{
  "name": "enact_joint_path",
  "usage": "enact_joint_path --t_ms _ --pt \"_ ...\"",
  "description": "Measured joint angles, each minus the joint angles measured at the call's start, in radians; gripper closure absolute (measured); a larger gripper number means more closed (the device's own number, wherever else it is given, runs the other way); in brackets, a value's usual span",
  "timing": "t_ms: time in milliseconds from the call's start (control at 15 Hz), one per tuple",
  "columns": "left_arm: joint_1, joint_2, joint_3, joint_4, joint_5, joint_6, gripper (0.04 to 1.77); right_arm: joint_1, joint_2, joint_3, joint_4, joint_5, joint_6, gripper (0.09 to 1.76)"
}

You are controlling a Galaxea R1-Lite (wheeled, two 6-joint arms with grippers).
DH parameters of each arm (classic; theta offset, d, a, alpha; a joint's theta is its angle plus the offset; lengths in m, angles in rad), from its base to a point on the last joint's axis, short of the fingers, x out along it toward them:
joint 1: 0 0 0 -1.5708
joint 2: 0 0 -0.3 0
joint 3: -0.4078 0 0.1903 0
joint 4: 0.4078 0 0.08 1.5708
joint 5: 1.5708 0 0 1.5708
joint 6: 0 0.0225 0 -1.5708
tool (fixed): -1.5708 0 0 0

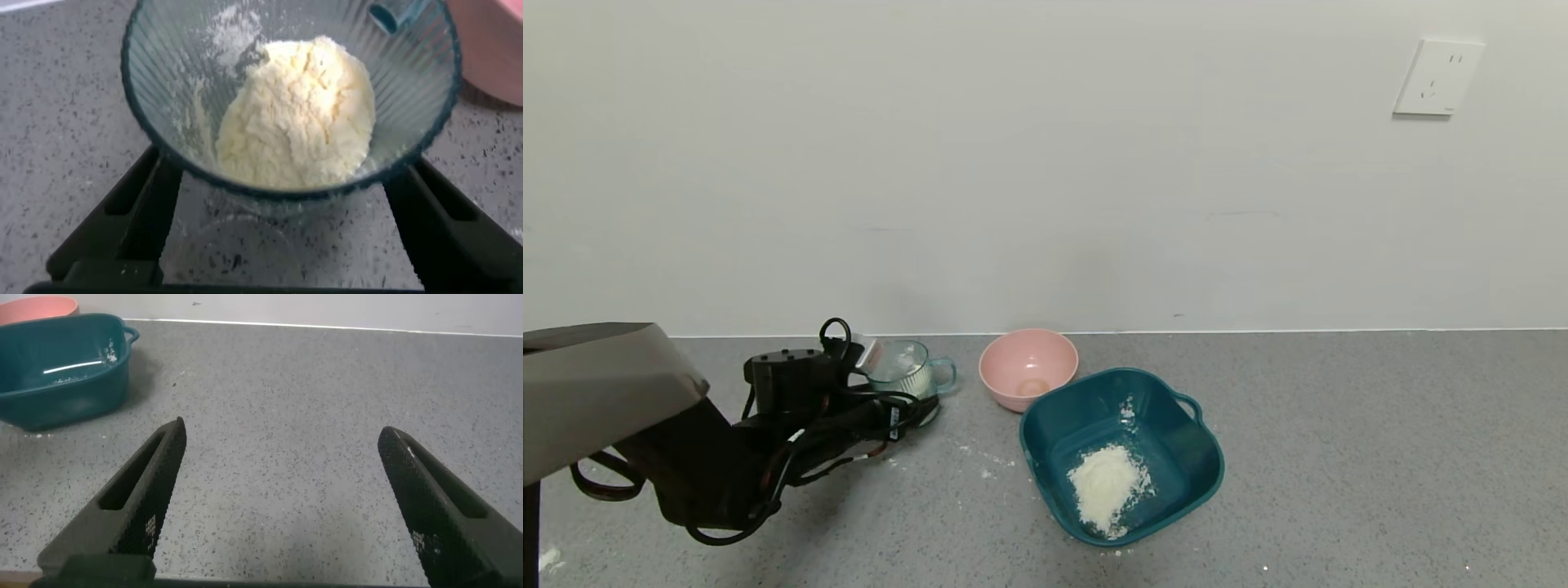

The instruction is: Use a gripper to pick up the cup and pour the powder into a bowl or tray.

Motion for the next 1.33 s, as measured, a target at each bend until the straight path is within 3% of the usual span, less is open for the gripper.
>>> enact_joint_path --t_ms 333,667,1067,1333 --pt "0.001 -0.136 0.016 0.198 0.020 0.003 0.15 -0.001 0.000 0.000 0.000 0.000 0.000 0.14" --pt "0.000 -0.361 0.062 0.367 0.050 0.000 0.12 -0.001 0.000 0.000 0.000 0.000 0.000 0.14" --pt "0.004 -0.787 0.130 0.634 0.059 -0.008 0.11 -0.001 0.000 0.000 0.000 0.000 0.000 0.14" --pt "0.013 -1.131 0.157 0.893 0.064 -0.012 0.11 0.000 0.000 0.000 0.000 0.000 0.000 0.14"
